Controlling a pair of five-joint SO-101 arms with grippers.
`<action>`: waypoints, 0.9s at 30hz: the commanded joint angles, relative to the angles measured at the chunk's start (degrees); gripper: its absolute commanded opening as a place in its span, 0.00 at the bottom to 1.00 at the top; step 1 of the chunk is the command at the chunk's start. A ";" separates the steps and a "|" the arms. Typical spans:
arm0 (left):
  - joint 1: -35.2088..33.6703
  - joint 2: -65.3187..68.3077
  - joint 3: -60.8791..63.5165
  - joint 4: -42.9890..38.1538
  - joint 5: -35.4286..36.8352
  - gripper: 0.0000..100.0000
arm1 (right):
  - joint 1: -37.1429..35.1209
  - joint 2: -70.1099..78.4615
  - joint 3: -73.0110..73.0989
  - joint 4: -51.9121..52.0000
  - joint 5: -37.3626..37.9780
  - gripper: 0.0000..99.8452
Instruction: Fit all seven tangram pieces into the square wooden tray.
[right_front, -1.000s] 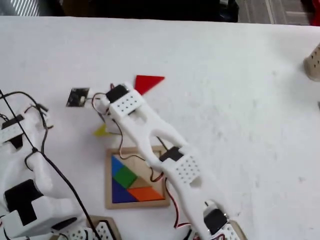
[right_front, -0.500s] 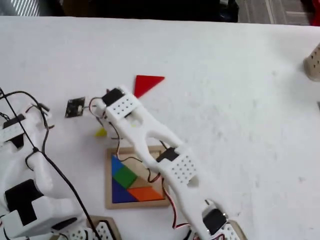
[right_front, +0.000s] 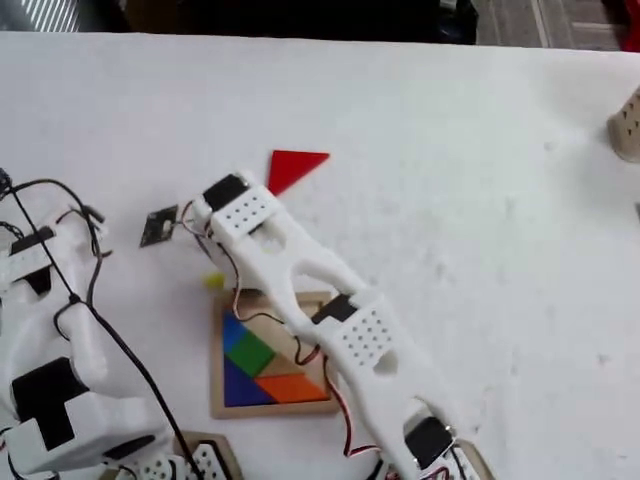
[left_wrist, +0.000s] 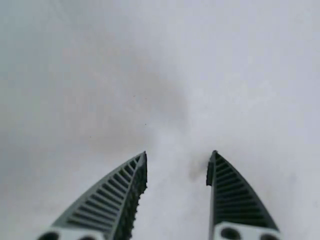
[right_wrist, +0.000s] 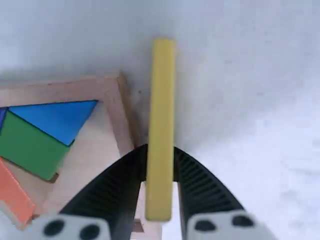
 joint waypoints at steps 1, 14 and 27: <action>0.84 -0.22 -2.37 -1.14 -1.05 0.20 | 3.47 -8.48 -1.76 2.68 -9.41 0.02; 0.84 -0.22 -2.37 -1.14 -1.23 0.20 | 3.65 -27.65 21.27 -0.22 -18.02 0.02; 0.84 -0.22 -2.37 -1.14 -1.23 0.20 | 3.38 -43.30 56.53 -24.04 -13.71 0.02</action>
